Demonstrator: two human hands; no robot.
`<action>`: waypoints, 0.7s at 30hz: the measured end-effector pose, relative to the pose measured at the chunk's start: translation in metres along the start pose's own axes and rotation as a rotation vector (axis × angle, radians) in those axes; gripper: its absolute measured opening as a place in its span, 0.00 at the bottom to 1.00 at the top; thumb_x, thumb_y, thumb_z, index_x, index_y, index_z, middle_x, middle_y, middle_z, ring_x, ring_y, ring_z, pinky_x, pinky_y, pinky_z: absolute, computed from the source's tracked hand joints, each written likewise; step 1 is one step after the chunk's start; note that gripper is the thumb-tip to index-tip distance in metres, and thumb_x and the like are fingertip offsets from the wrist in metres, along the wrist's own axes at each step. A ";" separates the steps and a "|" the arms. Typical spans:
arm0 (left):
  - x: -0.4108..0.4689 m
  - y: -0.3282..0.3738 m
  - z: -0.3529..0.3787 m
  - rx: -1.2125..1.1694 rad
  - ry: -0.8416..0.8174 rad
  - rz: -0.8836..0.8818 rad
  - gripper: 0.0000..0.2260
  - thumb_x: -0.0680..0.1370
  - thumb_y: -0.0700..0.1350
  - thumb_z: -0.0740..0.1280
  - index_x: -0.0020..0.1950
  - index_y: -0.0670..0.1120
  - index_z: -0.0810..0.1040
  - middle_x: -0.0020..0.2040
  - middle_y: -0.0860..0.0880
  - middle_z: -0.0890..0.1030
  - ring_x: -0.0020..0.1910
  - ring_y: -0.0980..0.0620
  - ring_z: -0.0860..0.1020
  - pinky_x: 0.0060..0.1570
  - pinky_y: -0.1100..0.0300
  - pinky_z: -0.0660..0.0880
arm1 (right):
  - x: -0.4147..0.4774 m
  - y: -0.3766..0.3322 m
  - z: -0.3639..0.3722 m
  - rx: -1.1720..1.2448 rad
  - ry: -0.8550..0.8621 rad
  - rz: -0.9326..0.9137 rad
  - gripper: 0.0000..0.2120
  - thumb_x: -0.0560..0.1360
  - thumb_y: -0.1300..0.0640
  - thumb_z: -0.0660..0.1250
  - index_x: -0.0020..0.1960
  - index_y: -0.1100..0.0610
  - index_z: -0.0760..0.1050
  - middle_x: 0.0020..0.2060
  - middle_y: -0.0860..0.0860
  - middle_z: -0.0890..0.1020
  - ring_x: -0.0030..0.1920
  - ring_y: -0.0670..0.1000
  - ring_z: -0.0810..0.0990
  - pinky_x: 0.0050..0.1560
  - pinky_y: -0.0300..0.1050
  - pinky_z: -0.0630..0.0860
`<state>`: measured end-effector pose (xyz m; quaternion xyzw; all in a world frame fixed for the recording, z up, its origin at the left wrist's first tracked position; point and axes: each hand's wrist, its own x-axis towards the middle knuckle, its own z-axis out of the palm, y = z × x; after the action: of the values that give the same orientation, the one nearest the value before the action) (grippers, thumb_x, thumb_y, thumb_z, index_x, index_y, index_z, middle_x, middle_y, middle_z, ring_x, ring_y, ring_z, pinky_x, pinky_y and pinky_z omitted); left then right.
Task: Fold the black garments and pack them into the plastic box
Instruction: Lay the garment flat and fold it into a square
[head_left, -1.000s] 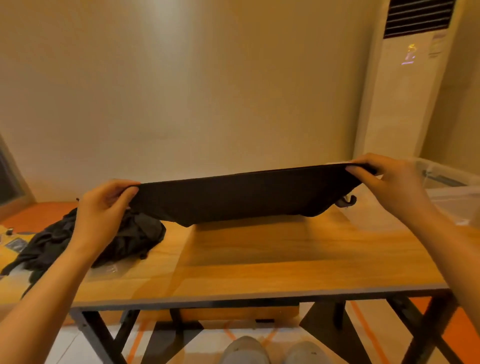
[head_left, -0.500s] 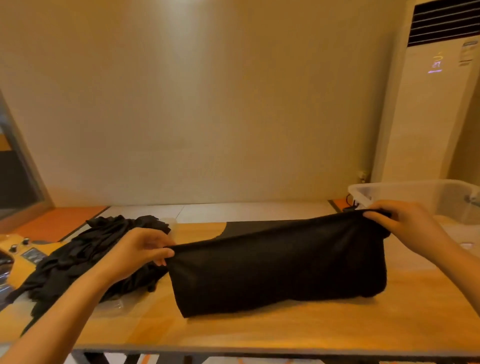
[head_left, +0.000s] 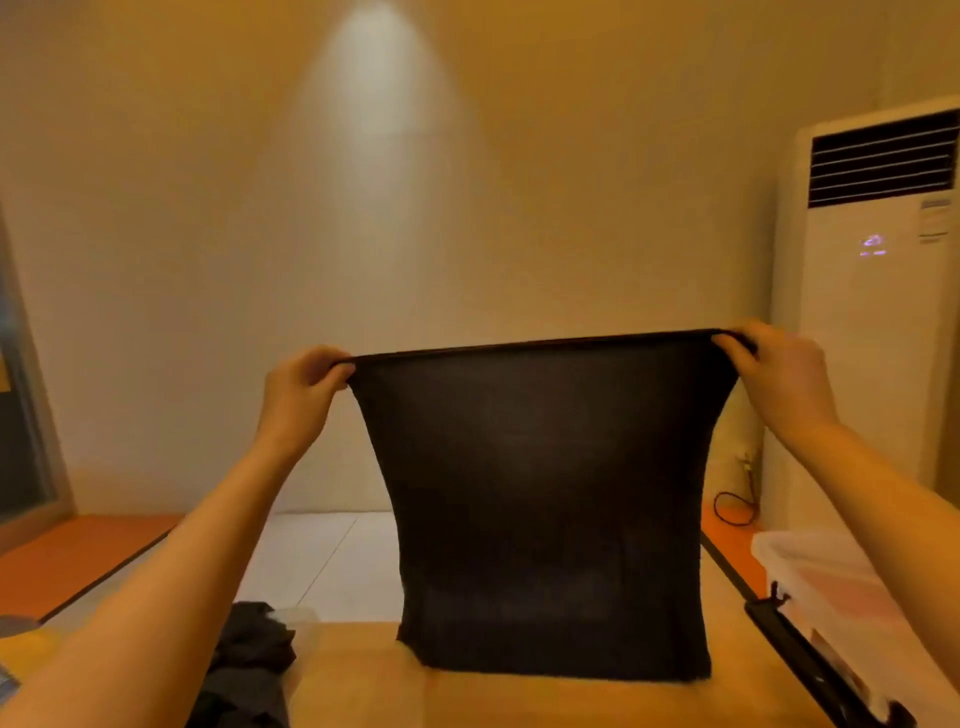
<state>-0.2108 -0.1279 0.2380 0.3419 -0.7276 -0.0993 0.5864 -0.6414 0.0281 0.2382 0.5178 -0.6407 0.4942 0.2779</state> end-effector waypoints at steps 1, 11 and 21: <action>0.011 0.011 -0.003 -0.025 0.052 0.040 0.08 0.78 0.38 0.67 0.45 0.50 0.80 0.41 0.49 0.82 0.41 0.48 0.81 0.47 0.56 0.77 | 0.013 -0.008 -0.010 0.015 0.073 -0.046 0.10 0.79 0.58 0.64 0.54 0.63 0.80 0.44 0.62 0.83 0.44 0.62 0.80 0.38 0.43 0.63; -0.037 0.049 -0.050 -0.057 0.071 0.105 0.10 0.78 0.36 0.66 0.45 0.51 0.78 0.40 0.56 0.80 0.39 0.55 0.80 0.39 0.74 0.75 | -0.029 -0.025 -0.061 0.099 0.006 -0.130 0.09 0.78 0.58 0.66 0.53 0.61 0.81 0.43 0.56 0.83 0.41 0.51 0.78 0.39 0.35 0.66; -0.191 0.043 -0.095 -0.154 -0.182 -0.233 0.05 0.80 0.34 0.62 0.46 0.39 0.75 0.46 0.40 0.81 0.46 0.45 0.81 0.45 0.66 0.80 | -0.167 -0.038 -0.099 0.292 -0.393 0.022 0.05 0.76 0.59 0.67 0.47 0.51 0.80 0.39 0.42 0.81 0.43 0.50 0.80 0.44 0.34 0.72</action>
<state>-0.1248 0.0456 0.1387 0.3676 -0.7234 -0.2529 0.5269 -0.5694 0.1854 0.1419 0.6316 -0.6098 0.4744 0.0647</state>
